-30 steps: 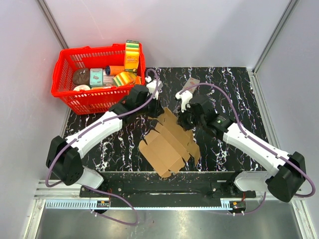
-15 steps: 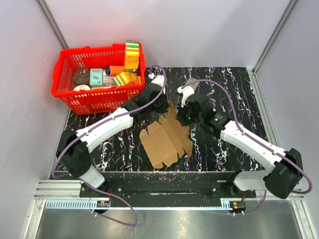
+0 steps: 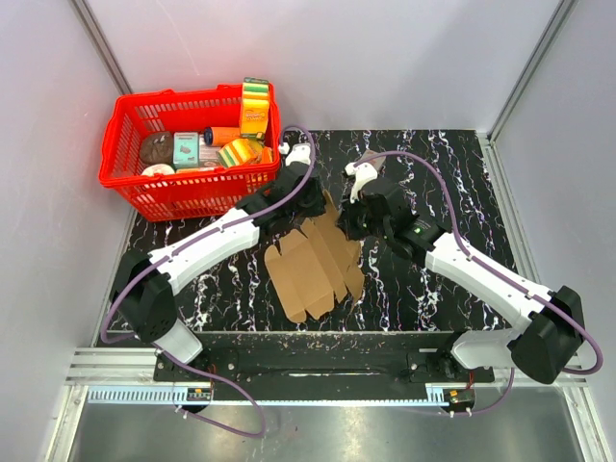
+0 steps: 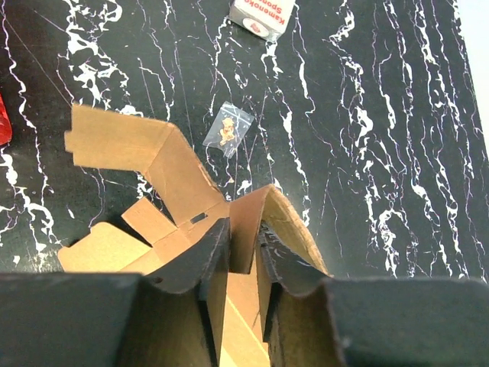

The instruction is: Fold the paper box

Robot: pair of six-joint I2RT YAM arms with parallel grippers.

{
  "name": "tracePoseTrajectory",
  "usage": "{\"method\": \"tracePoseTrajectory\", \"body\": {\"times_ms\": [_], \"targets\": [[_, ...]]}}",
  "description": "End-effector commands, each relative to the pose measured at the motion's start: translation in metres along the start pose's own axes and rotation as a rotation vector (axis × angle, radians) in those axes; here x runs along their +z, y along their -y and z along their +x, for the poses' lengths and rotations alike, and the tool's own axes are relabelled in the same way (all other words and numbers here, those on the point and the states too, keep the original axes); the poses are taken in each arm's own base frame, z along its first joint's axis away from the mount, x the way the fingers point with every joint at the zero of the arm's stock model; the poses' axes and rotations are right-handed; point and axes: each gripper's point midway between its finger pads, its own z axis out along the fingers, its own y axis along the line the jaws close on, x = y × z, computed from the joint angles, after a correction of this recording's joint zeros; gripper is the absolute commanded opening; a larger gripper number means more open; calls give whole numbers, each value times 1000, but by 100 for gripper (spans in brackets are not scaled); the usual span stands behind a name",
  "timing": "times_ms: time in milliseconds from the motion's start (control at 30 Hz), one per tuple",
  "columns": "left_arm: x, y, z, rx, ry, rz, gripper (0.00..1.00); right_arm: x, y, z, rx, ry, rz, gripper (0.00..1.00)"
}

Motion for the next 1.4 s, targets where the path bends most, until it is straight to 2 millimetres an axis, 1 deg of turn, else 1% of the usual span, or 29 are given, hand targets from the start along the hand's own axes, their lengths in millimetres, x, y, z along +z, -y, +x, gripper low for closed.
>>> {"method": "tracePoseTrajectory", "body": {"times_ms": [0, 100, 133, 200, 233, 267, 300, 333, 367, 433, 467, 500, 533, 567, 600, 633, 700, 733, 767, 800, 833, 900, 933, 967, 1033, 1133, 1267, 1367], "targets": [[-1, 13, -12, -37, 24, 23, 29, -9, -27, -42, -2, 133, -100, 0], [-8, 5, -14, 0, 29, -2, 38, -10, -12, -38, -45, 123, -33, 0], [-11, 3, -14, 13, 31, -7, 42, -13, -10, -38, -62, 127, -25, 0], [-20, -1, -15, 82, 35, 6, 45, -16, -6, -28, -128, 99, -25, 0], [-23, -3, -15, 108, 36, 8, 50, -20, -5, -24, -148, 95, -25, 0], [-30, -8, -15, 148, 36, 4, 53, -22, -3, -22, -175, 94, -23, 0], [-33, -13, -14, 168, 40, -12, 55, -24, -1, -21, -185, 96, -21, 0], [-43, -16, -20, 180, 63, -11, 58, -28, 0, -17, -198, 94, -23, 0], [-44, -27, -13, 220, 52, -30, 63, -31, 1, -17, -222, 97, -26, 0], [-53, -36, -10, 252, 69, -30, 65, -38, 1, -15, -237, 100, -35, 0], [-63, -45, -7, 276, 90, -21, 68, -39, 3, -10, -268, 85, -33, 0], [-68, -49, -4, 286, 98, -8, 69, -41, 3, -8, -276, 79, -36, 0], [-80, -55, 0, 283, 133, 14, 70, -44, 4, -5, -281, 75, -38, 0], [-85, -59, 0, 298, 155, 31, 72, -45, 4, -5, -294, 77, -39, 0], [-91, -57, 3, 301, 167, 71, 73, -48, 5, -6, -294, 84, -34, 0], [-102, -63, 4, 291, 216, 98, 74, -50, 6, -5, -289, 81, -32, 0], [-112, -59, 9, 302, 250, 177, 74, -52, 4, -3, -287, 71, -46, 0], [-120, -60, 11, 296, 298, 218, 74, -56, 0, -1, -284, 55, -69, 0], [-124, -54, 14, 309, 311, 272, 74, -57, -4, 0, -286, 44, -87, 0], [-127, -51, 16, 313, 329, 302, 76, -58, -11, 2, -285, 28, -125, 0], [-128, -51, 17, 310, 358, 321, 78, -61, -13, 3, -281, 8, -139, 0], [-127, -49, 21, 320, 355, 344, 81, -62, -22, 6, -279, -22, -187, 0], [-122, -49, 25, 329, 338, 346, 82, -65, -23, 6, -275, -33, -195, 0], [-121, -45, 30, 349, 319, 373, 82, -65, -25, 6, -274, -40, -203, 0], [-112, -43, 38, 368, 287, 390, 82, -69, -30, 8, -275, -62, -235, 0], [-104, -39, 50, 383, 254, 422, 82, -74, -36, 10, -280, -82, -266, 0], [-99, -38, 67, 392, 222, 474, 80, -79, -37, 9, -285, -88, -276, 0], [-94, -41, 78, 398, 192, 473, 80, -82, -41, 7, -287, -85, -297, 0]]}}
